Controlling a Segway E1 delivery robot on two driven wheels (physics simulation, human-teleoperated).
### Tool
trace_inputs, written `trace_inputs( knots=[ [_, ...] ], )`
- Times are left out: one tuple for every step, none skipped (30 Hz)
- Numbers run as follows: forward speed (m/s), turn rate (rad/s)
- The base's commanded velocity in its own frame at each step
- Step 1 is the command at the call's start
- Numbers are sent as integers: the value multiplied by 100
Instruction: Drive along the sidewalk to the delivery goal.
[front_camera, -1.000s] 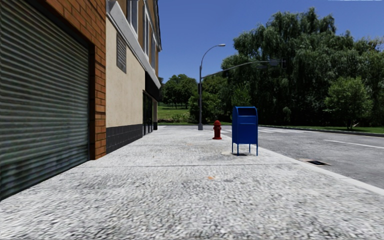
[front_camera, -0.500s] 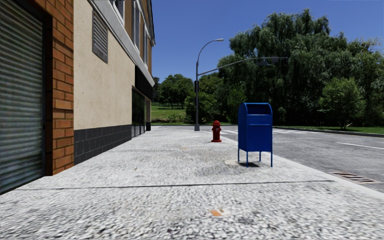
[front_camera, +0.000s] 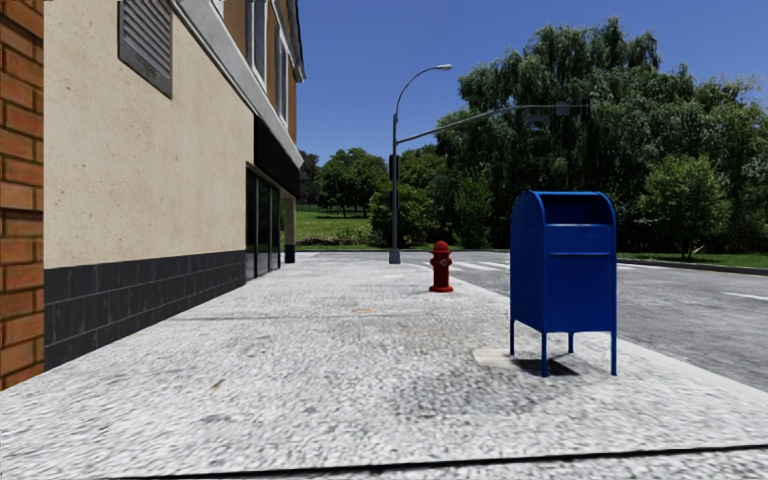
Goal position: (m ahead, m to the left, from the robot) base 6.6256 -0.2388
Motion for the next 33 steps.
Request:
trace_inputs(
  knots=[
    [200,0],
    [200,0],
    [200,0],
    [200,0],
    [200,0],
    [200,0],
    [200,0],
    [200,0],
    [200,0],
    [200,0],
    [200,0],
    [200,0],
    [200,0],
    [200,0],
    [200,0],
    [200,0],
    [200,0],
    [200,0],
    [200,0],
    [200,0],
    [200,0],
    [200,0],
    [200,0],
    [200,0],
    [200,0],
    [200,0],
    [200,0],
    [200,0],
    [200,0],
    [200,0],
    [200,0],
    [200,0],
    [200,0]
  ],
)
